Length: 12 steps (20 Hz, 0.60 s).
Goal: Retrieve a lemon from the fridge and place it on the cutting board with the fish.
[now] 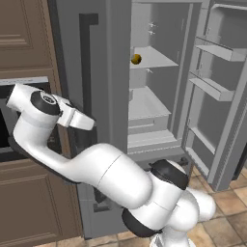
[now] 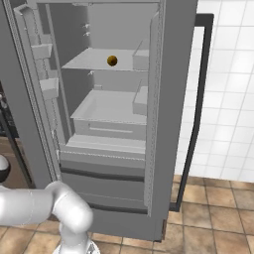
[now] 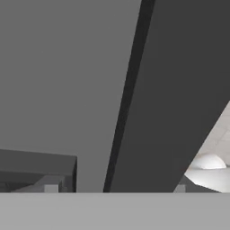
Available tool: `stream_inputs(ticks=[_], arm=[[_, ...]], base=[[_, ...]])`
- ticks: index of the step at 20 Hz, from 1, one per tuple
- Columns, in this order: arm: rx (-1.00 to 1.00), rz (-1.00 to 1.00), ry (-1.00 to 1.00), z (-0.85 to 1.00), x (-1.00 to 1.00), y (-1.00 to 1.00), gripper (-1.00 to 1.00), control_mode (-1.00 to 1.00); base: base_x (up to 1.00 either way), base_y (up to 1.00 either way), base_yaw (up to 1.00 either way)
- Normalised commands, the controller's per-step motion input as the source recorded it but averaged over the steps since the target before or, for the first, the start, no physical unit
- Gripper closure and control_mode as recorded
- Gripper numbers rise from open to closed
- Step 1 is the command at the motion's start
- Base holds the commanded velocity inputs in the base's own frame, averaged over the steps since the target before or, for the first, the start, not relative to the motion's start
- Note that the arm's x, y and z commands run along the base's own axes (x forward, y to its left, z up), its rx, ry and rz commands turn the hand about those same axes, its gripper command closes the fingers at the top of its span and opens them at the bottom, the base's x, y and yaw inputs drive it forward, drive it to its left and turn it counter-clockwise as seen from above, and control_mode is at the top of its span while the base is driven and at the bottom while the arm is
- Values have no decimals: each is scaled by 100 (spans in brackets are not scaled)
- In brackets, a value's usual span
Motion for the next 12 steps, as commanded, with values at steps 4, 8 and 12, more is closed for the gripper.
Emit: stream_inputs(ticks=[4,8,12], arm=[[0,0,0,0,0,0,-100,-100],[-6,0,9,-17,-2,6,-100,-100],[-9,2,6,-14,-17,14,-100,-100]], base=[[0,0,0],[0,0,0],[0,0,0]])
